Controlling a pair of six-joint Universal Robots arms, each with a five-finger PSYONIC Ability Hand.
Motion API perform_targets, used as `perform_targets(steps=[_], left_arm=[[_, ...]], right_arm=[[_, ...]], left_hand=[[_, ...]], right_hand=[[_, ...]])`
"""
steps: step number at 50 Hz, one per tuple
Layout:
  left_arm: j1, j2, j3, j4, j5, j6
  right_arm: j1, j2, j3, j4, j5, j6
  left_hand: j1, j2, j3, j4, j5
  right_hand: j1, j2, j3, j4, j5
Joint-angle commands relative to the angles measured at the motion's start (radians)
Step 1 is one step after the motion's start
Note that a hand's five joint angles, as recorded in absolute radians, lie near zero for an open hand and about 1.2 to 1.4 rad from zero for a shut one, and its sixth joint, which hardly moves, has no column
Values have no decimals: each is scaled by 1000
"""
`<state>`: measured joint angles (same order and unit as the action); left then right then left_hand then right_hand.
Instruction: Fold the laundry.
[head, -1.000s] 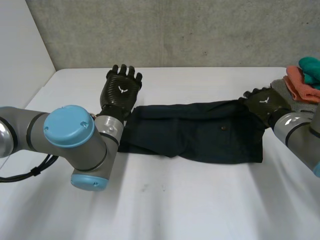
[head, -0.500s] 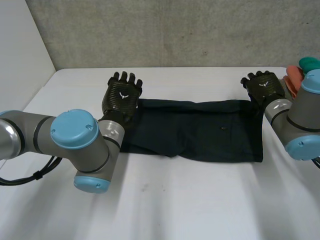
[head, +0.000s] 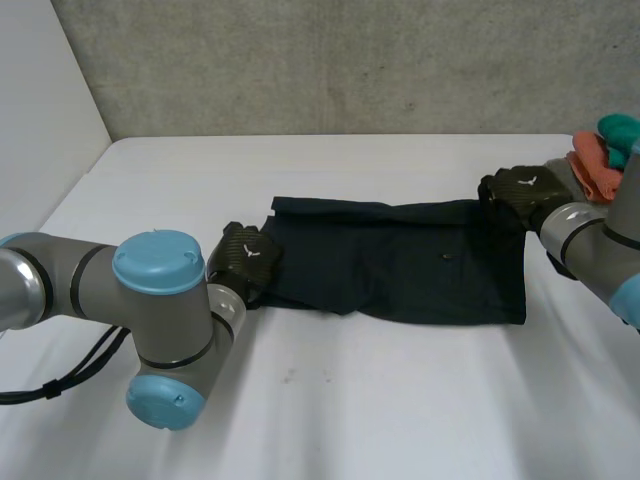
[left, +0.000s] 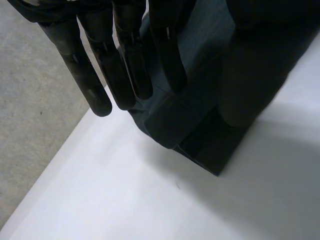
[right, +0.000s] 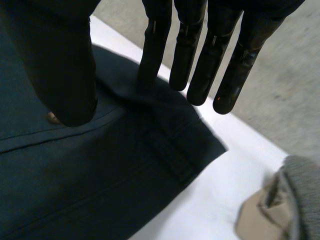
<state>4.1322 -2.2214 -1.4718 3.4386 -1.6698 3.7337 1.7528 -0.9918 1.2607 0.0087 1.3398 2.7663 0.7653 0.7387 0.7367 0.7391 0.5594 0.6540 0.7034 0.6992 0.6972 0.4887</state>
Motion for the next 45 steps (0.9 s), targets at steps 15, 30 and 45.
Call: perform_targets(steps=[15,30,45], left_arm=[[6,2,-41,-19,-31,14],[-1,196,-143,-15,-68,3],[0,244,-140,48,-12,-141]], right_arm=[[13,354,-411,67,-25,125],[-6,39,-63,59,-31,43],[-10,-99,371,-148,42,-37]], left_hand=[[631,658,660,657,662],[631,658,660,657,662],[-319,-292,-290,-293,-288]], right_hand=[[-479,-529,-525,-523,-489],[-302,-351,-347,-345,-311],[-305,-354,-350,-348,-314]])
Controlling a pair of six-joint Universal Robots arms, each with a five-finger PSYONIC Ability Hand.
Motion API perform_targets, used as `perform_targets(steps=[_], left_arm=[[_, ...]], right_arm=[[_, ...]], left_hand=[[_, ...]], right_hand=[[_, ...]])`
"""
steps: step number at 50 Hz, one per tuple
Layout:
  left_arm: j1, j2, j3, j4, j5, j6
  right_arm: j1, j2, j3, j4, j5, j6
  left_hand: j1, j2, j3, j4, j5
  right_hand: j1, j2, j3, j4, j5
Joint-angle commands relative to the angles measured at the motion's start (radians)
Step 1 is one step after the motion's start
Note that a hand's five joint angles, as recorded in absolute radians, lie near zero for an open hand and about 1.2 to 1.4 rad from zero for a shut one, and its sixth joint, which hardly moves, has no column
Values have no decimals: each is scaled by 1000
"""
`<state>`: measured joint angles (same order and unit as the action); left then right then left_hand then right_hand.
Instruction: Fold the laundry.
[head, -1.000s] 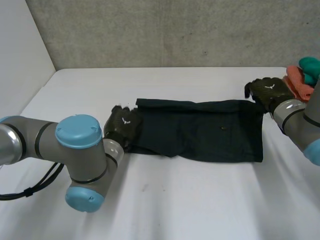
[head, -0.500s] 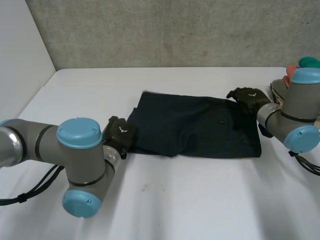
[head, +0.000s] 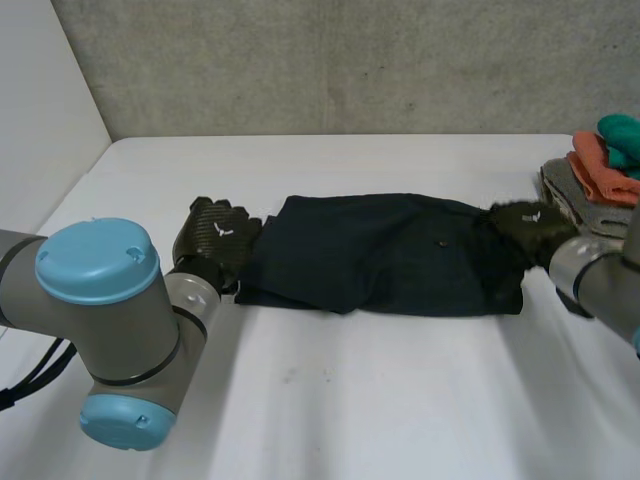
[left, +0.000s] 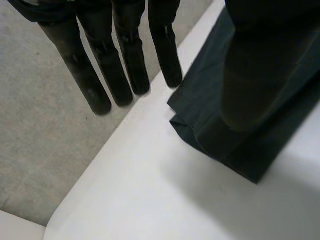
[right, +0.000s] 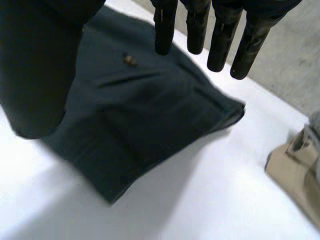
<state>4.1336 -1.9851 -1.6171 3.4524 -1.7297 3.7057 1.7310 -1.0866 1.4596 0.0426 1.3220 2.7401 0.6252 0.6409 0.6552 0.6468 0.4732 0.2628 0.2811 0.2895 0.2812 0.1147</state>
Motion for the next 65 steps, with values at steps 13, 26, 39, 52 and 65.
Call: perform_targets(steps=[13,26,39,52,65], left_arm=[[8,8,9,36,160,-202],[8,45,2,34,153,-201],[59,92,-55,28,160,-202],[83,104,-55,33,160,-202],[119,117,-60,33,157,-202]], right_arm=[[24,137,147,-362,154,-103],[-14,-58,251,-345,115,-111],[-255,-113,222,-250,-81,-345],[137,-15,-5,-279,-202,-373],[441,339,-327,-316,-308,-385]], left_hand=[[-294,-310,-324,-316,-317],[-321,-336,-351,-342,-343],[-327,-342,-357,-348,-349],[-332,-348,-362,-354,-355],[-341,-357,-371,-363,-364]], right_hand=[[947,929,920,929,921],[1133,1115,1107,1115,1107],[1133,1115,1107,1115,1107],[1133,1115,1107,1115,1107],[1133,1115,1107,1115,1107]])
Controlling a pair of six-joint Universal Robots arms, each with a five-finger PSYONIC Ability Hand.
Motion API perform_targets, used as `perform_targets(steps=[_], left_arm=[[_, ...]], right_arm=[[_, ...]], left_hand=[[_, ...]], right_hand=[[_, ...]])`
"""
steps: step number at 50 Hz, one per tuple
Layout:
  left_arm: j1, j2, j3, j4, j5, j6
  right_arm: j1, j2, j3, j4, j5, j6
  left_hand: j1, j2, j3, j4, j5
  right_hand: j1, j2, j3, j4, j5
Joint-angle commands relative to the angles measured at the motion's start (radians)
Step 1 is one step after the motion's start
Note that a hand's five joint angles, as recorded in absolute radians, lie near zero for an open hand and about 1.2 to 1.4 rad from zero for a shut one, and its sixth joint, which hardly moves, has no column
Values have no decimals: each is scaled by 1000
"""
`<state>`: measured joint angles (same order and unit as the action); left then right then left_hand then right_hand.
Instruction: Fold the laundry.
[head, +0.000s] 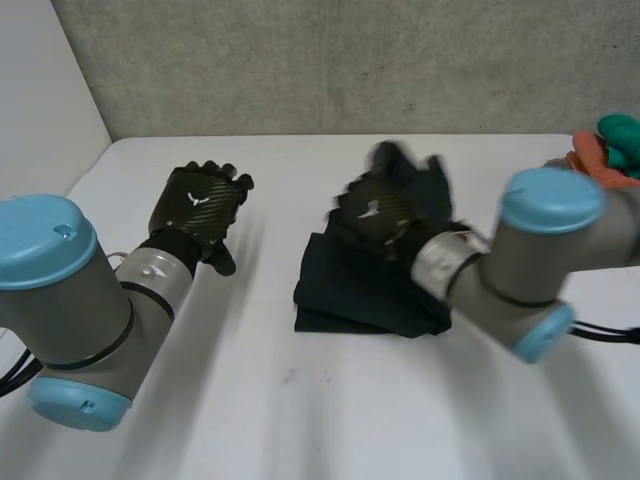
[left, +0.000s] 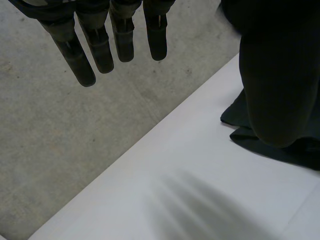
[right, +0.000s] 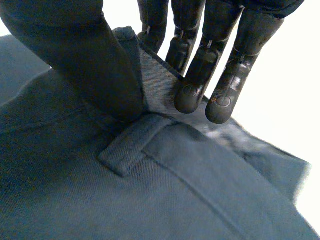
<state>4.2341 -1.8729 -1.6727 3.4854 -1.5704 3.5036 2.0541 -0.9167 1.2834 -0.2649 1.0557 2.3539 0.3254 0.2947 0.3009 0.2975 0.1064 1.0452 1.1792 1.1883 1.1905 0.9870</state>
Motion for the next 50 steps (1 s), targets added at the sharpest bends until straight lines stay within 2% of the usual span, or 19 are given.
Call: perform_targets(steps=[1,6,7,8,9,11,13,14,15,20,23,26,31,39,41,45,47,50], left_arm=[[24,5,-4,0,0,0],[40,3,2,3,1,0],[43,1,7,3,1,0],[44,1,11,3,1,0],[46,0,20,4,1,0],[46,-2,36,9,1,0],[40,-9,77,21,0,-2],[38,-12,91,24,-2,-2],[37,-15,106,26,-2,-3],[1,-84,256,27,-3,-70],[-31,-130,339,24,7,-132],[-52,-185,407,18,35,-161],[-120,-337,556,-35,131,-176],[-163,-564,781,-170,142,-166],[-164,-601,815,-198,132,-155],[-166,-667,875,-284,47,-83],[-164,-683,887,-328,-9,-8],[-164,-684,881,-362,-48,73]], right_arm=[[139,198,-174,-8,-42,7],[173,231,-196,-11,-20,16],[176,228,-197,-13,-13,19],[179,222,-196,-11,21,31],[182,214,-196,-10,47,39],[185,179,-184,-7,111,77],[185,104,-161,-4,211,181],[181,90,-151,-2,227,209],[172,47,-126,0,265,299],[140,-106,-56,21,300,579],[52,-192,-21,79,302,714],[-23,-209,-19,157,320,792],[-65,-208,-32,239,372,815],[-72,-117,-58,265,376,812],[-69,-84,-70,265,366,803],[-62,-1,-119,271,346,757],[-57,31,-142,282,343,733],[-43,87,-188,305,348,687]], left_hand=[[-41,-11,-17,-13,3],[-41,-11,-17,-13,3],[-41,-11,-17,-13,3],[-44,-14,-20,-16,0],[-56,-25,-31,-28,-12],[-80,-49,-55,-52,-35],[-83,-52,-58,-55,-38],[-83,-52,-58,-55,-38],[-83,-52,-58,-55,-38],[-80,-49,-55,-52,-35],[-62,-31,-38,-34,-18],[-50,-20,-26,-22,-6],[-9,22,15,19,35],[41,71,65,69,85],[44,74,68,72,88],[41,72,65,69,85],[32,63,57,60,76],[26,57,51,54,71]], right_hand=[[351,217,208,206,235],[351,217,208,206,235],[224,90,81,79,108],[-306,-440,-449,-451,-422],[-492,-626,-635,-637,-608],[-660,-794,-803,-805,-776],[-871,-1005,-1014,-1016,-987],[-871,-1005,-1014,-1016,-987],[-871,-1005,-1014,-1016,-987],[-871,-1005,-1014,-1016,-987],[-871,-1005,-1014,-1016,-987],[-871,-1005,-1014,-1016,-987],[-871,-1005,-1014,-1016,-987],[-871,-1005,-1014,-1016,-987],[-871,-1005,-1014,-1016,-987],[-871,-1005,-1014,-1016,-987],[-871,-1005,-1014,-1016,-987],[-871,-1005,-1014,-1016,-987]])
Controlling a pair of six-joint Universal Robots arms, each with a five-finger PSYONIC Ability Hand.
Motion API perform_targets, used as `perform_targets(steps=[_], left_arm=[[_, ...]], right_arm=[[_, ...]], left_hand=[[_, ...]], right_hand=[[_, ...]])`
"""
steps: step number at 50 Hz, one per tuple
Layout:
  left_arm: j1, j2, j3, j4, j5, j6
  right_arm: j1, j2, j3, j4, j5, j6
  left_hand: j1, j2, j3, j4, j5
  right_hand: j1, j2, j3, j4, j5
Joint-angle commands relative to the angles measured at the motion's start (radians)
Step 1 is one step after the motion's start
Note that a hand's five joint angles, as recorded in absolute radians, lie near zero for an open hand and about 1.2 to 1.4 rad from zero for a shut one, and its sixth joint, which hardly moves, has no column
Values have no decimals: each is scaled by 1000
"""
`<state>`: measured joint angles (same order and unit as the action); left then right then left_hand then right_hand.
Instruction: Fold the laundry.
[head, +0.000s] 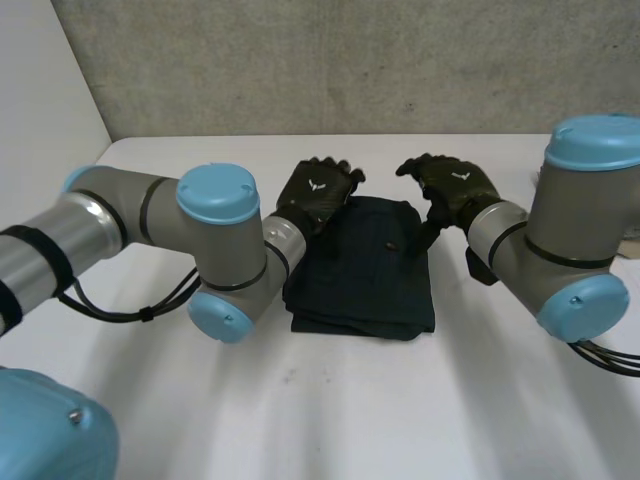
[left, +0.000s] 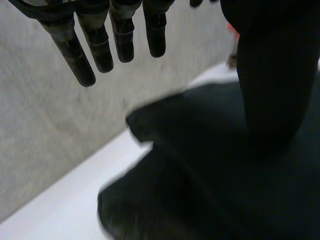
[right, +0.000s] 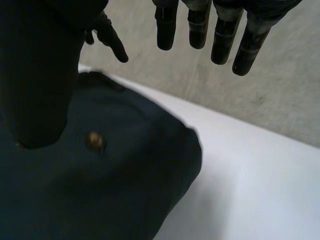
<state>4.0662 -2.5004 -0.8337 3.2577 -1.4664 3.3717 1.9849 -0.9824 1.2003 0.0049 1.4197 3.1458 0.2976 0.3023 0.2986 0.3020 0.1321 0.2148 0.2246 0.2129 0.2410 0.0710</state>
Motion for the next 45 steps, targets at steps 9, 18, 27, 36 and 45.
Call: perform_targets(steps=[9,18,27,36,45], left_arm=[[3,-38,-16,-202,-169,279],[2,-41,-21,-223,-206,294],[-15,7,-33,-219,-207,285],[-1,187,-140,-130,-195,273],[49,463,-381,-108,12,131]], right_arm=[[46,261,-182,50,-13,-141],[46,292,-174,57,-18,-164],[48,240,-154,60,-7,-239],[35,-42,33,-31,33,-259],[63,-263,463,-265,122,-377]], left_hand=[[63,58,62,58,54],[69,64,68,64,60],[63,58,62,58,54],[57,52,56,52,48],[57,52,56,52,48]], right_hand=[[-40,-50,-38,-66,-71],[-40,-50,-38,-66,-71],[-40,-50,-38,-66,-71],[-40,-50,-38,-66,-71],[-40,-50,-38,-66,-71]])
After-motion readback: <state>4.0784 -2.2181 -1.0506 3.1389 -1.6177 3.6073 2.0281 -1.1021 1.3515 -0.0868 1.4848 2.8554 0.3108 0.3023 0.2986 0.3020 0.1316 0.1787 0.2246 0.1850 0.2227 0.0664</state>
